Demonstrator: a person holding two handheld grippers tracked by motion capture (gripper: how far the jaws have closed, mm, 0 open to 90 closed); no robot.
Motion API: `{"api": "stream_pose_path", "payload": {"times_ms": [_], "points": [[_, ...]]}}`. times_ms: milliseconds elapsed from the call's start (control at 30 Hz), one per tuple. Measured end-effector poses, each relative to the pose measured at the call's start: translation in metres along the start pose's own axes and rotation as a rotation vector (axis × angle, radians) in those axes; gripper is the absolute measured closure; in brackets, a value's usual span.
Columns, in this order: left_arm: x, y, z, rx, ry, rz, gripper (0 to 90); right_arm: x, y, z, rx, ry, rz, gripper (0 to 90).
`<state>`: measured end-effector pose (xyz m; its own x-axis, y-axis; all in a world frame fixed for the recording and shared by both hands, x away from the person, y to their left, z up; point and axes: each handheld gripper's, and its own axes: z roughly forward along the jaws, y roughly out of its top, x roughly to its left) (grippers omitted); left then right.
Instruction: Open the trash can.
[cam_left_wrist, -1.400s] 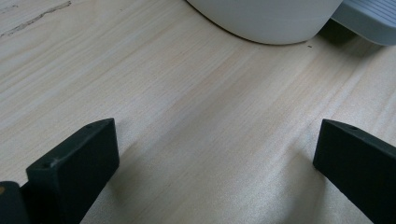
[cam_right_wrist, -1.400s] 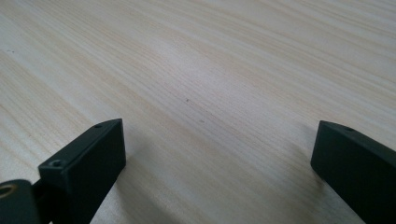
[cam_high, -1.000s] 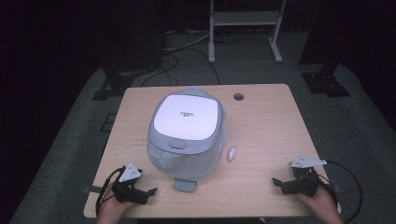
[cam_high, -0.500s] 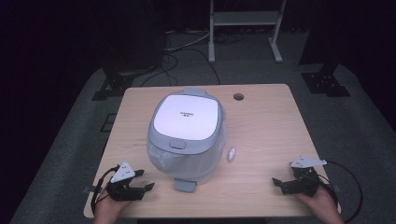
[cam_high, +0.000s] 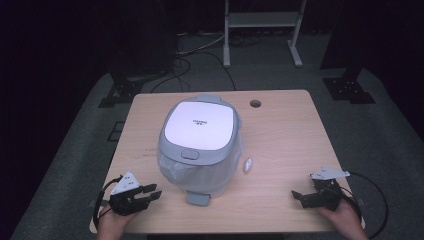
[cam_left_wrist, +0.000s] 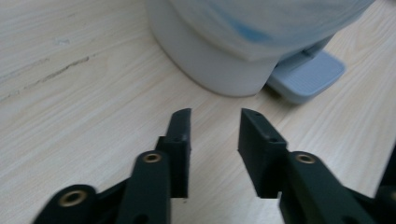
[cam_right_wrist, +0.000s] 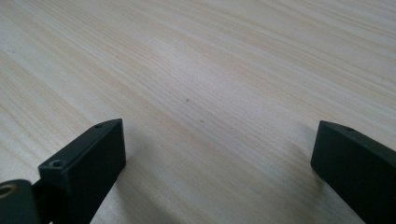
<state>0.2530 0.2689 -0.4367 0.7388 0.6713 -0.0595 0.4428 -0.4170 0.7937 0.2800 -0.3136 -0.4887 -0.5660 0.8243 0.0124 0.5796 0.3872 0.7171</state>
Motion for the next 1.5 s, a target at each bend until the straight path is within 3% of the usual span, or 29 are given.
{"api": "stream_pose_path", "payload": {"times_ms": [167, 300, 867, 1500], "points": [[-0.003, 0.006, -0.004, -0.004, -0.019, -0.008, 78.7, 0.000, 0.000, 0.000, 0.000, 0.000, 0.000, 2.1], [-0.004, 0.010, -0.009, -0.021, -0.052, -0.040, 90.0, 0.000, 0.000, 0.000, 0.000, 0.000, -0.001, 2.1], [-0.014, 0.047, -0.037, -0.075, -0.117, 0.011, 90.0, 0.000, 0.000, 0.000, 0.000, 0.000, -0.001, 2.1], [-0.017, 0.083, -0.068, -0.149, -0.148, 0.037, 90.0, 0.000, 0.000, 0.000, 0.000, 0.000, -0.001, 2.1]]}}
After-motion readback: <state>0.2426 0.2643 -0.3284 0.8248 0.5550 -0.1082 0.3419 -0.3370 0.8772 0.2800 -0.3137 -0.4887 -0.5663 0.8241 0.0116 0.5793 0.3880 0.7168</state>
